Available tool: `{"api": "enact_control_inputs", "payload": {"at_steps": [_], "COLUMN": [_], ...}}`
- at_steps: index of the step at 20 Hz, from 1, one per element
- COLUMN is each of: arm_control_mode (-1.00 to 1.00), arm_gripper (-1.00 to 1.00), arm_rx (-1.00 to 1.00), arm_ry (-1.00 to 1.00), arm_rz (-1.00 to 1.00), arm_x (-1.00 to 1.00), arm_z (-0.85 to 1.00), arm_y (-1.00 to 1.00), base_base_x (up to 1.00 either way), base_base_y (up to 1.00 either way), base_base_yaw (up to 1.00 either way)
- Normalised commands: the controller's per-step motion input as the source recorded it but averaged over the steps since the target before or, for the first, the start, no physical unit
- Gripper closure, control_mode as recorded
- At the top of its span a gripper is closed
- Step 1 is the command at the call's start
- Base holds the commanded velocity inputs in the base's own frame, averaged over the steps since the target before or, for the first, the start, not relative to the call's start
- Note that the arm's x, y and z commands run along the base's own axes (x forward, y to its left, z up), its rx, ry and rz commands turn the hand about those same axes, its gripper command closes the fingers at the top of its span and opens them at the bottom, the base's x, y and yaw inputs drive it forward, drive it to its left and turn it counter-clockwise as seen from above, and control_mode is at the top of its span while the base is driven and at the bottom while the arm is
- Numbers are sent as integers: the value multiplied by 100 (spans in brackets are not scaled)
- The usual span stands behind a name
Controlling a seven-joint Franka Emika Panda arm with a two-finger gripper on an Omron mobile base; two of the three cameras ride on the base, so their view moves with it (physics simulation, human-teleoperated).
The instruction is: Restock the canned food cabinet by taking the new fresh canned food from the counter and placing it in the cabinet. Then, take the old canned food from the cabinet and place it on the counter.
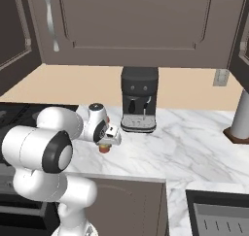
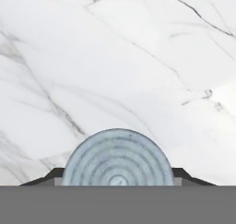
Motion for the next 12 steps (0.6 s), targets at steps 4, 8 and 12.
{"api": "enact_control_inputs", "payload": {"at_steps": [4,8,12], "arm_control_mode": [-100,-100,-100], "arm_gripper": [100,100,100], "arm_rx": [1,5,3], "arm_ry": [0,0,0], "arm_rz": [0,0,-1], "arm_x": [-20,-54,-65], "arm_z": [18,71,96], "arm_y": [-4,-17,-14], "base_base_x": [0,0,0], "base_base_y": [0,0,0], "base_base_yaw": [0,0,0]}}
